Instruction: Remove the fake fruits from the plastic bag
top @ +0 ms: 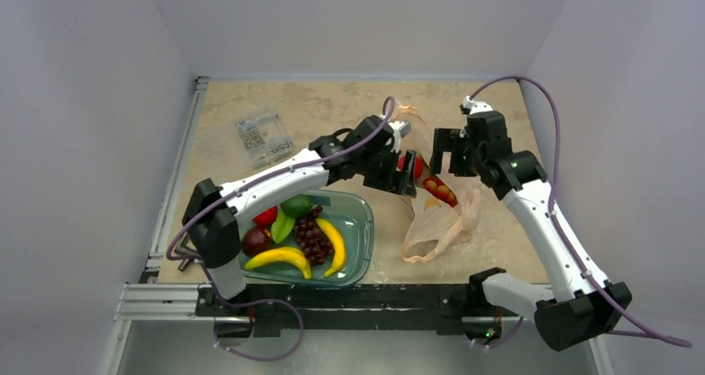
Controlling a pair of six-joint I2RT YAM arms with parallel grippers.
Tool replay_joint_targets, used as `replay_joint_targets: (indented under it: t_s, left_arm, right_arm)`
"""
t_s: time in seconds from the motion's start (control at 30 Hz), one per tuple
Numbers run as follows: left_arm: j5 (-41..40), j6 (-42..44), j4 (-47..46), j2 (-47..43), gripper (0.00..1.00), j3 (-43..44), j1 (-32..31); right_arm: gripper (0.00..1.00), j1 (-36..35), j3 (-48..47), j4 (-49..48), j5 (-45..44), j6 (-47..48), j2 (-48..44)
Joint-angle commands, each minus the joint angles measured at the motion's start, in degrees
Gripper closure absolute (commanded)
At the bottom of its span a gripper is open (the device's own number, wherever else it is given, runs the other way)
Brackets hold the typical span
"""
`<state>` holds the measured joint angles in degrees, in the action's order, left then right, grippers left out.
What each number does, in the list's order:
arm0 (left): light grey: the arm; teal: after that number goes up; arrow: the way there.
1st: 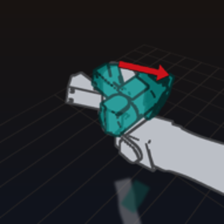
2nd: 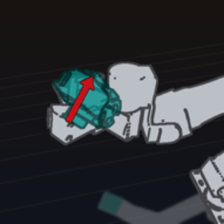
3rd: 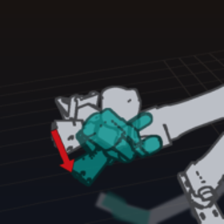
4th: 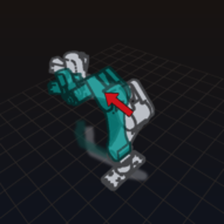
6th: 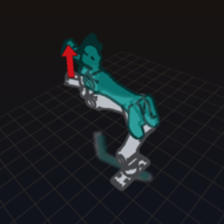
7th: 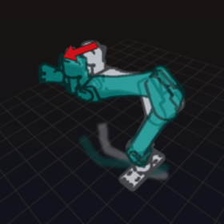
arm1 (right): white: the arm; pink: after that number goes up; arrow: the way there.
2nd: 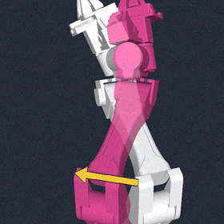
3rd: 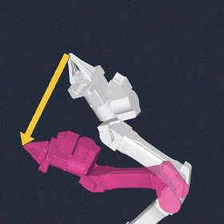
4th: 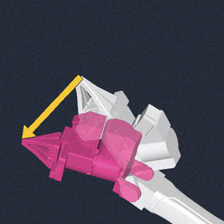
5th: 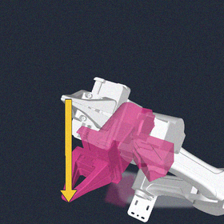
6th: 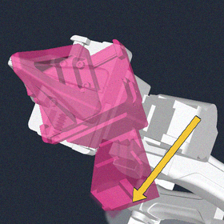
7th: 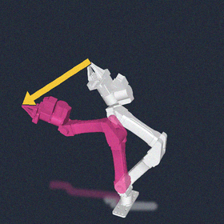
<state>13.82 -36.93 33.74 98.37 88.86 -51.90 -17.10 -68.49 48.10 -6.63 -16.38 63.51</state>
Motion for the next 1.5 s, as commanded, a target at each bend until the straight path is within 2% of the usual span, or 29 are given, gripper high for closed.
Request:
replay_joint_targets:
  t_s: [0.0, 0.2, 0.3, 0.4, 0.53, 0.67, 0.77, 0.83, 1.0, 1.07, 1.1, 1.13, 1.17, 1.2, 1.23, 1.27, 1.33, 1.47]
  left_arm:
    - [-1.35, -3.85, -7.87, 1.81, 0.3, 0.92, -1.12]
    - [-1.38, -9.65, -19.32, 0.56, 0.54, -6.66, -2.04]
    - [-1.34, -11.3, -21.97, 0.31, 0.63, -8.47, -2.54]
    - [-1.19, -11.74, -22.74, 0.71, 0.7, -9.19, -3.21]
    - [-0.93, -12.44, -24.24, 1.08, 0.87, -11.15, -4.36]
    - [-2.09, -12.69, -24.9, 1.04, 1.0, -13.47, -5.55]
    - [-2.91, -12.9, -25.23, 0.66, 1.0, -15.32, -5.99]
    - [-3.84, -13.07, -25.64, -0.29, 1.0, -16.79, -6.3]
    - [-5.24, -13.63, -27.41, -2.31, 1.0, -20.67, -7.51]
    - [-5.36, -13.88, -27.89, -3.27, 1.0, -22.09, -7.92]
    - [-5.04, -13.78, -27.93, -3.8, 1.0, -22.42, -8.02]
    - [-4.63, -13.64, -27.91, -4.27, 0.98, -22.49, -8.04]
    - [-4.45, -13.54, -27.81, -4.94, 0.91, -22.53, -8.04]
    - [-4.45, -13.59, -27.95, -5.77, 0.79, -22.75, -8.04]
    - [-4.37, -13.85, -28.43, -6.52, 0.69, -22.91, -8.04]
    - [-4.17, -14.1, -28.87, -7.27, 0.6, -23.05, -8.04]
    - [-3.78, -14.72, -29.52, -8.39, 0.49, -22.8, -8.04]
    - [-2.4, -15.58, -28.46, -6.78, 0.36, -18.3, -8.04]
  right_arm:
    - [0.06, -0.07, 2.72, -6.47, -1.89, 0.4, 0.28]
    - [0.09, -0.08, 7.7, -12.62, 0.47, -7.14, -2.79]
    - [0.15, -0.12, 10.36, -15.33, 0.55, -9.85, -3.03]
    - [0.21, -0.12, 11.2, -15.31, -4.42, -13.03, -3.14]
    - [0.3, -0.08, 12.27, -17.34, -8.32, -14.71, -5.72]
    - [0.6, -0.04, 12.05, -17.25, -13.01, -14.9, -7.33]
    - [0.86, 0.01, 11.03, -16.79, -16.02, -14.13, -7.49]
    - [1.0, -0.03, 9.24, -15.8, -18.96, -13.21, -6.95]
    - [1.0, 0.05, 2.24, -13.17, -24.97, -9.02, -5.05]
    - [0.98, 0.06, -0.18, -11.92, -17.14, -5.31, -4.55]
    - [0.9, 0.05, -1.28, -9.25, -13.06, -4.1, -4.07]
    - [0.78, 0.05, -2.33, -5.44, -9.74, -4.13, -3.66]
    - [0.55, 0.1, -2.5, -3.59, -7.03, -4.18, -3.8]
    - [0.38, 0.06, -1.83, -2.52, -3.53, -3.69, -4.23]
    - [0.29, 0.01, -1.22, -1.2, -0.58, -3.38, -4.58]
    - [0.24, 0.06, -0.76, 0.71, 0.26, -3.38, -5.08]
    - [0.18, 0.03, 1.09, 3.19, 0.55, -4.62, -6.74]
    - [0.12, 0.04, 5.06, 5.06, 4.15, -5.98, -6.6]
